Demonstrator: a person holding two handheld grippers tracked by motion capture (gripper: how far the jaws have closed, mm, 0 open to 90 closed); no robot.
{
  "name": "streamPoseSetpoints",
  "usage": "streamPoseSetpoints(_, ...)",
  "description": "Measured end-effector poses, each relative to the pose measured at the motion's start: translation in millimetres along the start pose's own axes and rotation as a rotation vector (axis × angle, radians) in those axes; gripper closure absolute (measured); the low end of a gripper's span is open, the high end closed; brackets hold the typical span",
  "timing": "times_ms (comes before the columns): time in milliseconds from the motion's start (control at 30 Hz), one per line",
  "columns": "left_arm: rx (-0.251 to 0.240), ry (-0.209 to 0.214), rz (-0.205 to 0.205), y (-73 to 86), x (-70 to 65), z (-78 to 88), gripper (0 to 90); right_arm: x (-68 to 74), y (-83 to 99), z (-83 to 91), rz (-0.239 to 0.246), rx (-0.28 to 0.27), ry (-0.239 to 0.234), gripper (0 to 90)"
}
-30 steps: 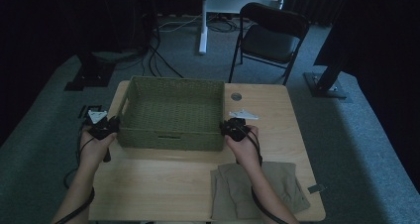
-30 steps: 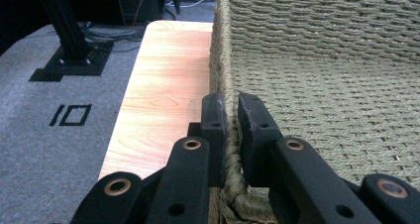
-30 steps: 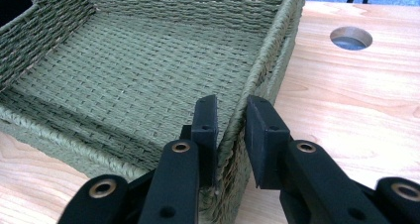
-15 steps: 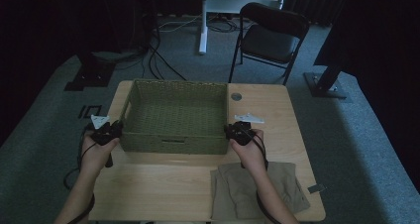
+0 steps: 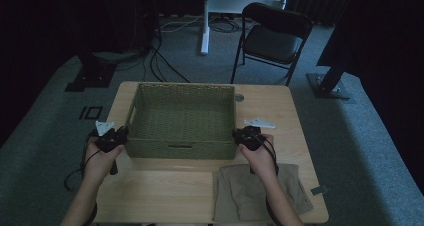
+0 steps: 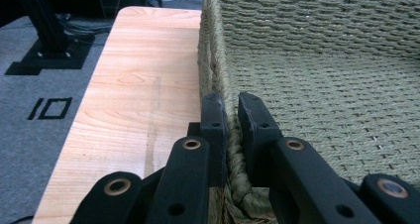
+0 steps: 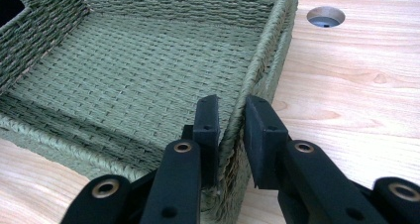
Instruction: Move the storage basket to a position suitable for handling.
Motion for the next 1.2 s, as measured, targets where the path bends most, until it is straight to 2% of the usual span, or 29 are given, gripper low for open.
streamPoseSetpoints(233,0.003,0.001,-0.010,3.1,-4.9,6.4,83.0,-1.9,3.8,6.5,0.001,0.001,0.000,76.6)
streamPoseSetpoints(467,0.001,0.012,0.001,6.3,-6.5,10.3,82.8,-3.3,6.6,11.0,-0.001,0.000,-0.003,76.7)
streamPoseSetpoints(767,0.005,0.013,-0.005,9.1,-9.7,16.2,82.7,-5.1,10.7,16.9,-0.009,-0.005,-0.012,76.7)
streamPoseSetpoints(1000,0.000,0.065,0.004,9.1,-4.7,14.7,80.7,-5.6,9.6,17.2,-0.013,0.002,-0.017,76.5)
streamPoseSetpoints(1067,0.004,0.081,0.006,8.5,-3.6,14.4,74.8,-5.9,8.7,17.3,-0.011,0.005,-0.019,76.4)
streamPoseSetpoints(1167,-0.011,0.100,0.034,0.2,2.1,14.9,69.1,-8.3,4.5,18.7,-0.027,-0.025,-0.028,73.5)
streamPoseSetpoints(1200,-0.015,0.102,0.029,-2.7,3.2,14.0,65.5,-8.3,2.4,19.2,-0.036,-0.034,-0.034,70.8)
Point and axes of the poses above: each handheld gripper's, and its own axes: z roughly backward along the jaws, y roughly out of its underside, x roughly to its left, the point moved 2 cm from there along -z, roughly forward along the jaws, and after that the axes turned 12 degrees about -y, right-handed, at the moved point
